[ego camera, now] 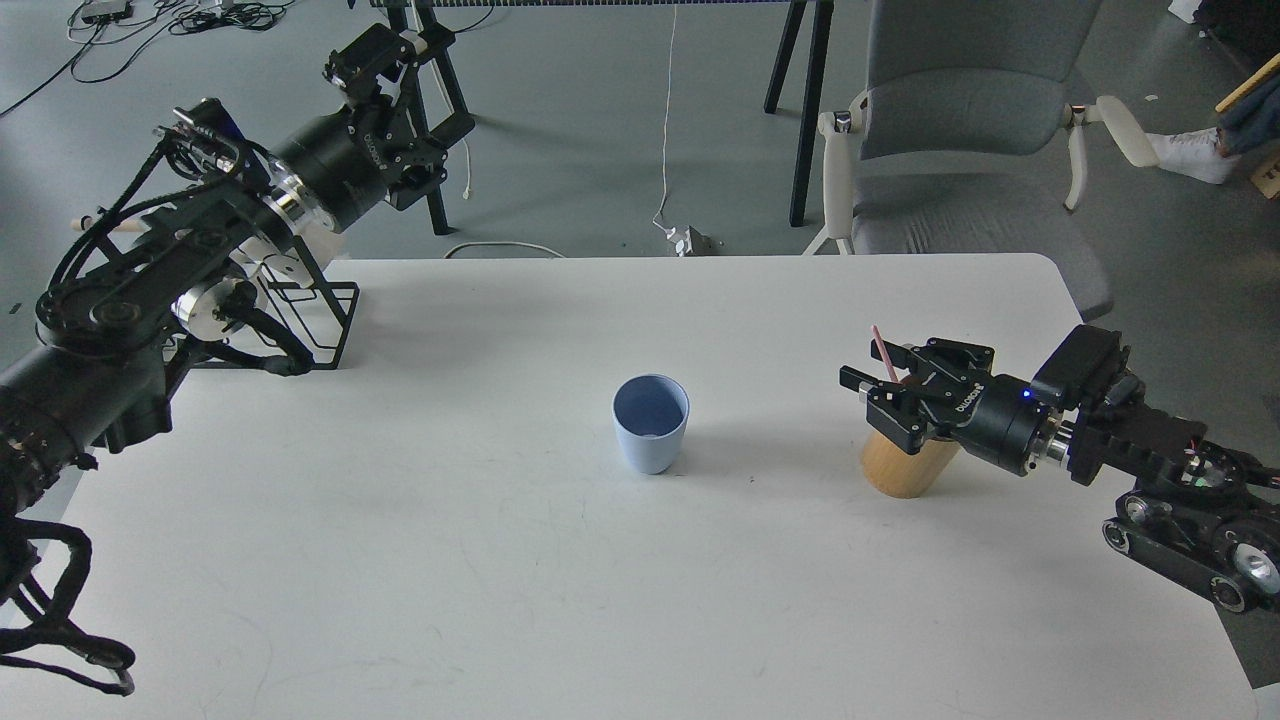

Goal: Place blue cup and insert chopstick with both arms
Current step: 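Move the right gripper to the straw in the tan cup and grasp it, then pull the straw up out of the tan cup with the right gripper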

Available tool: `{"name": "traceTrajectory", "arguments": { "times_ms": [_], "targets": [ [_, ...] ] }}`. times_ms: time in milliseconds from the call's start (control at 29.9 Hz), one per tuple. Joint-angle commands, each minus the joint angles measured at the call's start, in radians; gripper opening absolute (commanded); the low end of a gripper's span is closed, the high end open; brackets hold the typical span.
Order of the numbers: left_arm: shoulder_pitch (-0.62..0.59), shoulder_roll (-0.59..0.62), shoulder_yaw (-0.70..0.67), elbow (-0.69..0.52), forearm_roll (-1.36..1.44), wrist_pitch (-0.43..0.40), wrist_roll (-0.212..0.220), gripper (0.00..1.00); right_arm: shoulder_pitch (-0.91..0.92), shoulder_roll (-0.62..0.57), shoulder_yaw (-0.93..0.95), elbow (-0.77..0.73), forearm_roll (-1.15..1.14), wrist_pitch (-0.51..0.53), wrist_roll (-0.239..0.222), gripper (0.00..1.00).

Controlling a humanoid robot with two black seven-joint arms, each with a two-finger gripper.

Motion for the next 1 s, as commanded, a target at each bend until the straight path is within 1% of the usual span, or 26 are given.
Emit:
{"name": "traceTrajectory", "arguments": {
  "times_ms": [0, 367, 668, 969],
  "targets": [
    [0.0, 0.0, 0.0, 0.0, 0.0, 0.0, 0.0, 0.97, 0.0, 0.0, 0.001, 0.0, 0.0, -0.002, 0.0, 0.35],
    [0.003, 0.0, 0.0, 0.022, -0.001, 0.0, 0.0, 0.97, 0.001, -0.005, -0.001, 0.0, 0.0, -0.035, 0.0, 0.13],
    [0.003, -0.005, 0.0, 0.023, -0.001, 0.0, 0.0, 0.97, -0.002, -0.042, 0.001, 0.0, 0.0, -0.035, 0.0, 0.01],
    [0.009, -0.008, 0.0, 0.023, -0.001, 0.0, 0.0, 0.97, -0.003, -0.088, 0.028, 0.017, 0.015, -0.035, 0.0, 0.0]
  ]
}}
